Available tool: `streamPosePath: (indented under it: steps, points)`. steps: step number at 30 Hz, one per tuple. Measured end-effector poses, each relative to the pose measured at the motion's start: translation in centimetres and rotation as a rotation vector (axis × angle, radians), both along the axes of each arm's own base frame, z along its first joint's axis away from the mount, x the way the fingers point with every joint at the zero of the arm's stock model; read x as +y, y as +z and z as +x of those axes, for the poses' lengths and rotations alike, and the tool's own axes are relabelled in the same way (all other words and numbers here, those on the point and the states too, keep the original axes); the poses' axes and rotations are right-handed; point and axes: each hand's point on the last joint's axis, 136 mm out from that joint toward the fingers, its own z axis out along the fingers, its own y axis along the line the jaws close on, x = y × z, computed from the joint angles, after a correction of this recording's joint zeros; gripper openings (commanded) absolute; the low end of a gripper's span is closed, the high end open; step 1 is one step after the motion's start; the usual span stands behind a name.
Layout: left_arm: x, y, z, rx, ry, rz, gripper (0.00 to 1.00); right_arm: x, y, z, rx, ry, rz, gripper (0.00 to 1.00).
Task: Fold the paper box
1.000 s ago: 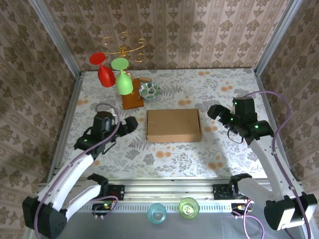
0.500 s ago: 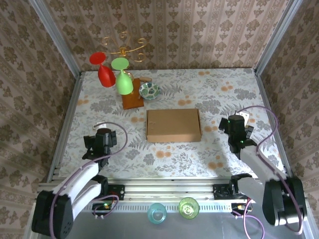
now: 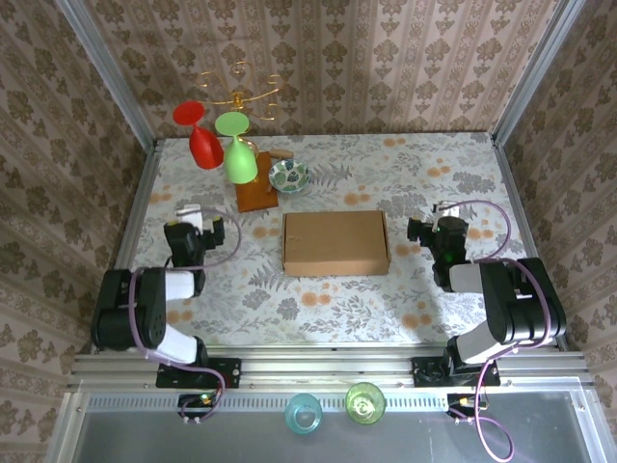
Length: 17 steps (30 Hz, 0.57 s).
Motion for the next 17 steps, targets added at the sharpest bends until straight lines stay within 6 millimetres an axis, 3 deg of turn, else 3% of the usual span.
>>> streamPosePath:
  steps: [2,4,10,17]
  points:
    - [0.6,-2.7,-1.8,0.062,0.008,-0.009,1.0,0.0,0.1,0.0,-0.012,-0.002,0.001,1.0]
    - [0.7,-3.2,-2.2,0.075,0.007,-0.015,1.0,0.0,0.6,0.2,-0.031,-0.002,-0.001,1.0]
    - [0.1,0.9,1.4,-0.034,-0.029,-0.025,1.0,0.2,1.1,0.5,-0.052,0.001,-0.002,1.0]
    - [-0.1,1.0,1.5,-0.034,-0.04,-0.029,1.0,0.3,1.2,0.5,-0.059,0.002,-0.003,1.0]
